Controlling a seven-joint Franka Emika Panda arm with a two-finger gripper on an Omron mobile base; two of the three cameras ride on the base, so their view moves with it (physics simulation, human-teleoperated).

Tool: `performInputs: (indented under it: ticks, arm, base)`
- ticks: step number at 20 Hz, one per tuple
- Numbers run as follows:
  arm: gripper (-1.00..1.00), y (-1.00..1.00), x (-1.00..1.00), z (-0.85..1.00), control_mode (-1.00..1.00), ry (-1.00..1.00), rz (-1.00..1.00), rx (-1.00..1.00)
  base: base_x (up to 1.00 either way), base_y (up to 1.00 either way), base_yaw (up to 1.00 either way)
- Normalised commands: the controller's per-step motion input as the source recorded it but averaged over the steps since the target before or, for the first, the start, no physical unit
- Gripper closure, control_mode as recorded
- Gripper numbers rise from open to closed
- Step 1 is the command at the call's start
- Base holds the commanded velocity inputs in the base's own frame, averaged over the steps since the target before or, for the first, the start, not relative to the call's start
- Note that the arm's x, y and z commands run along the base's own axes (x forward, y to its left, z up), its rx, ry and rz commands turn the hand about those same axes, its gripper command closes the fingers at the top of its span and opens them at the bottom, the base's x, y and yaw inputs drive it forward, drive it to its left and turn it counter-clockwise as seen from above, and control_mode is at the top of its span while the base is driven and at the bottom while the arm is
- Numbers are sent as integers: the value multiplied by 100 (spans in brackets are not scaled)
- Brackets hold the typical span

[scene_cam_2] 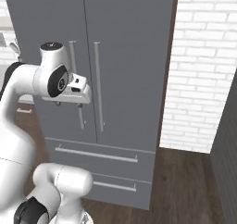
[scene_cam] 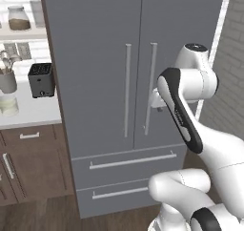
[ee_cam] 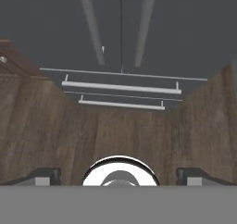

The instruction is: Grab a lemon wedge from the fridge and one ice cube from the ice bowl, and put them in the glass of lemonade.

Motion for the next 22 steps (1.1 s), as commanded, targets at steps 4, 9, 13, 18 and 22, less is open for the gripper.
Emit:
performInputs:
  ticks: [4,9,13,18,22]
  arm:
    - [-100,0,0,0,100,0,0,0]
    - [-100,0,0,0,-100,-3,0,0]
    - [-100,19,2,16,-100,-16,0,-2]
    - [-100,52,68,11,-100,-37,0,-15]
    - [-100,41,100,0,-100,-28,0,-4]
  base:
    - [-60,5,0]
    - [-10,0,0]
    - [0,0,0]
    - [0,0,0]
    - [0,0,0]
